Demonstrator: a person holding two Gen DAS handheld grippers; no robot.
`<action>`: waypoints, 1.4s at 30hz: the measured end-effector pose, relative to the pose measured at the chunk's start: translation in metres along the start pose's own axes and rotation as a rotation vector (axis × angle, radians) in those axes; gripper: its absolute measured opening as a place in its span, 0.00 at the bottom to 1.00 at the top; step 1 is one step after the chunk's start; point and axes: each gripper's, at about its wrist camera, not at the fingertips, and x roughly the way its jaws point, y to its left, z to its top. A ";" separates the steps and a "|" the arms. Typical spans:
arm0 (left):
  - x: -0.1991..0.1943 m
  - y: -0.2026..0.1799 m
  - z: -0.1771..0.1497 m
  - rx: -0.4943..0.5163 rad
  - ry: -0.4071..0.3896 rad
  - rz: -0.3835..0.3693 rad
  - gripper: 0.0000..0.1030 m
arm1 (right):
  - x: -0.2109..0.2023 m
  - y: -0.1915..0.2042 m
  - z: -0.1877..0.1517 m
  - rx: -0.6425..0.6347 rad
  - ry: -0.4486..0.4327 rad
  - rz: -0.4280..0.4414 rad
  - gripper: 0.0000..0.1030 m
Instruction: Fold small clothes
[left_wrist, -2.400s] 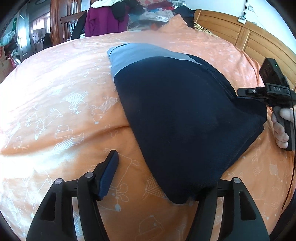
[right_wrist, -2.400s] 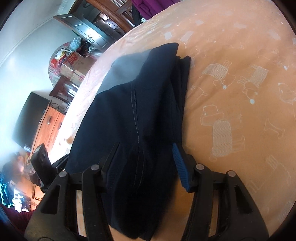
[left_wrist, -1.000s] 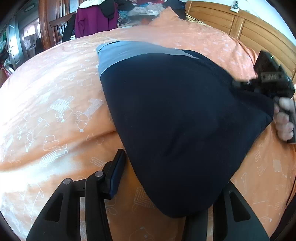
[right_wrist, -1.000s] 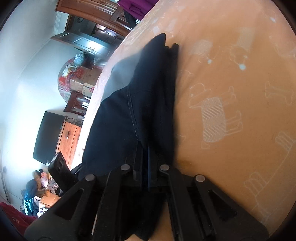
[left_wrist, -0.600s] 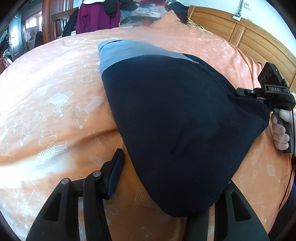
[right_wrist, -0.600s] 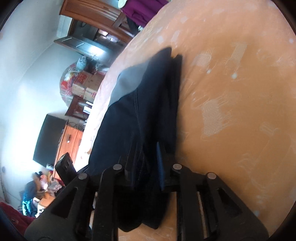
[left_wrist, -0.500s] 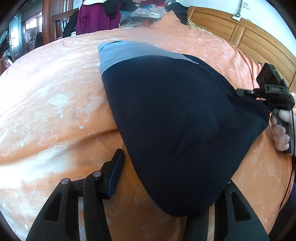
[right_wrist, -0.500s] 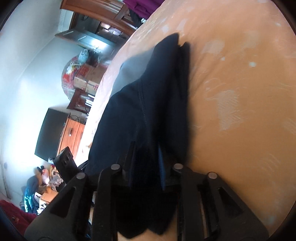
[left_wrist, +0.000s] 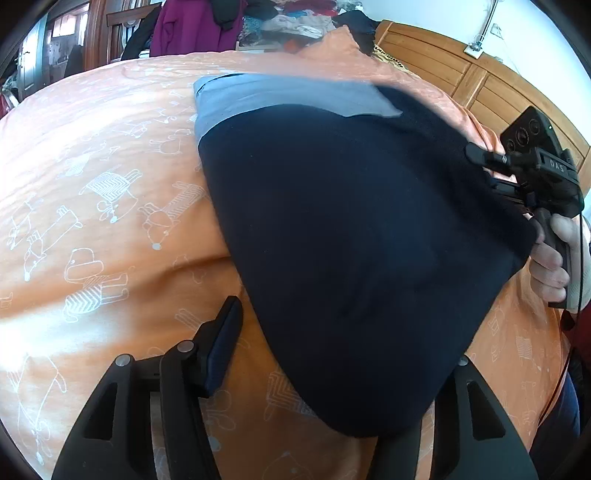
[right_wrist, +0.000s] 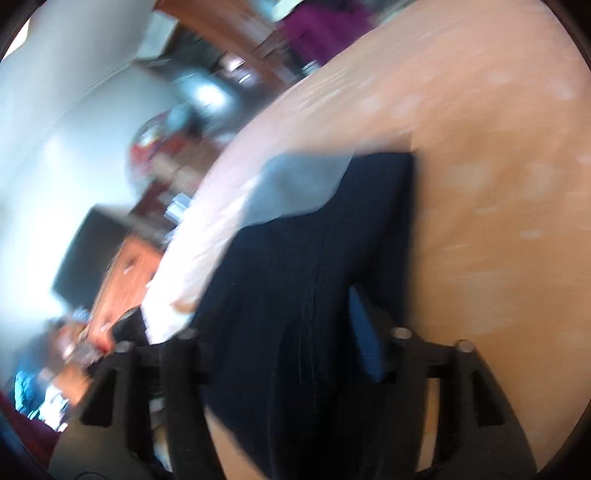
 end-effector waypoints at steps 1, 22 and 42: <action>0.000 0.000 0.000 -0.001 0.000 -0.001 0.57 | -0.005 -0.006 -0.001 0.017 -0.012 -0.012 0.58; 0.006 -0.009 0.006 0.028 0.001 0.074 0.67 | 0.025 -0.011 -0.008 0.053 0.075 0.082 0.03; 0.009 0.005 0.006 -0.042 -0.001 0.039 0.75 | 0.007 -0.018 -0.014 0.002 0.085 -0.113 0.24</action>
